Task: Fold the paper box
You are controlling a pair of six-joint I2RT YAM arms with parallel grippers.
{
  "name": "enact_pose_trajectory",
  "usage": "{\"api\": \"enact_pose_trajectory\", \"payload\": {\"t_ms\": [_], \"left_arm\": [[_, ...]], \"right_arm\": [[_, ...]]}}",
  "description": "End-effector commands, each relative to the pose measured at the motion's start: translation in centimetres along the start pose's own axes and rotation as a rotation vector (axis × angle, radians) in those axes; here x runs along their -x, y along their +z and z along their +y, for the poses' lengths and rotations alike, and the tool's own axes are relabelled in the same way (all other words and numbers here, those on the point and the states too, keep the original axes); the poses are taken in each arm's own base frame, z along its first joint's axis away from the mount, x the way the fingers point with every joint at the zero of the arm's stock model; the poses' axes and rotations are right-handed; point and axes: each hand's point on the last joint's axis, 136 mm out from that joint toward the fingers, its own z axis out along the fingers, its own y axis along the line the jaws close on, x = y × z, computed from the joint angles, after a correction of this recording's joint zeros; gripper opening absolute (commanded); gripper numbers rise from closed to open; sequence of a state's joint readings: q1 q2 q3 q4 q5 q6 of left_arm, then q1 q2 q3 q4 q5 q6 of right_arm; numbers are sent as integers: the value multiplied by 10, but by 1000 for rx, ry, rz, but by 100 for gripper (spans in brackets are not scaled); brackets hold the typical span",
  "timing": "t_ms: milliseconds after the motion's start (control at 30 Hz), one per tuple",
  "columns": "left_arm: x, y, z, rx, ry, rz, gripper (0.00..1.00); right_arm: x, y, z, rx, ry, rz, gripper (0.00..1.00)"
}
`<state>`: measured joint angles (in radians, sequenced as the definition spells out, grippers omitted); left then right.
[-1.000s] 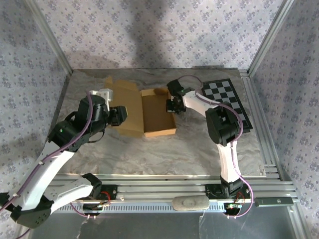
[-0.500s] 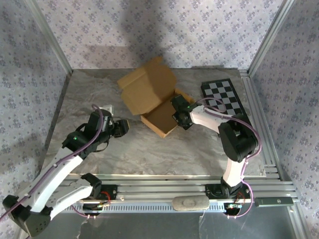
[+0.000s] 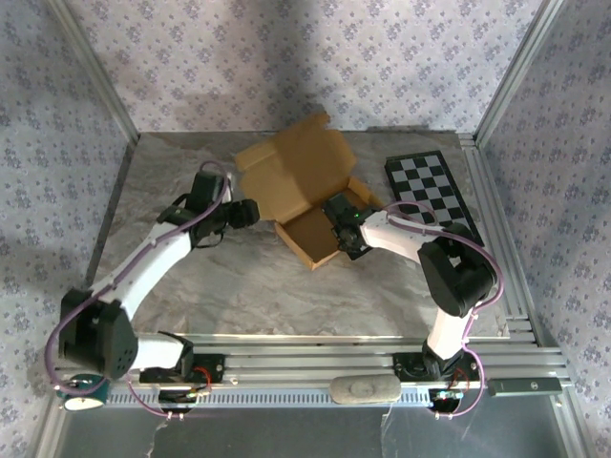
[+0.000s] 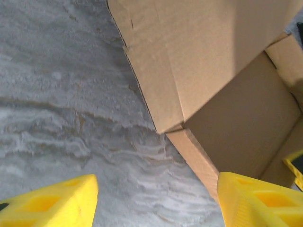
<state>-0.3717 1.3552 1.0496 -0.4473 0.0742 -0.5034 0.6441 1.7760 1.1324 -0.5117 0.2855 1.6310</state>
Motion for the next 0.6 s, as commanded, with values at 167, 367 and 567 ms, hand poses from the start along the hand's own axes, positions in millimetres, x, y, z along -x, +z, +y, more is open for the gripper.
{"api": "enact_pose_trajectory", "payload": {"t_ms": [167, 367, 567], "left_arm": [[27, 30, 8, 36, 50, 7, 70], [42, 47, -14, -24, 62, 14, 71], [40, 74, -14, -7, 68, 67, 68]], "right_arm": [[6, -4, 0, 0, 12, -32, 0], [4, 0, 2, 2, 6, -24, 0], [4, 2, 2, -1, 3, -23, 0]]}}
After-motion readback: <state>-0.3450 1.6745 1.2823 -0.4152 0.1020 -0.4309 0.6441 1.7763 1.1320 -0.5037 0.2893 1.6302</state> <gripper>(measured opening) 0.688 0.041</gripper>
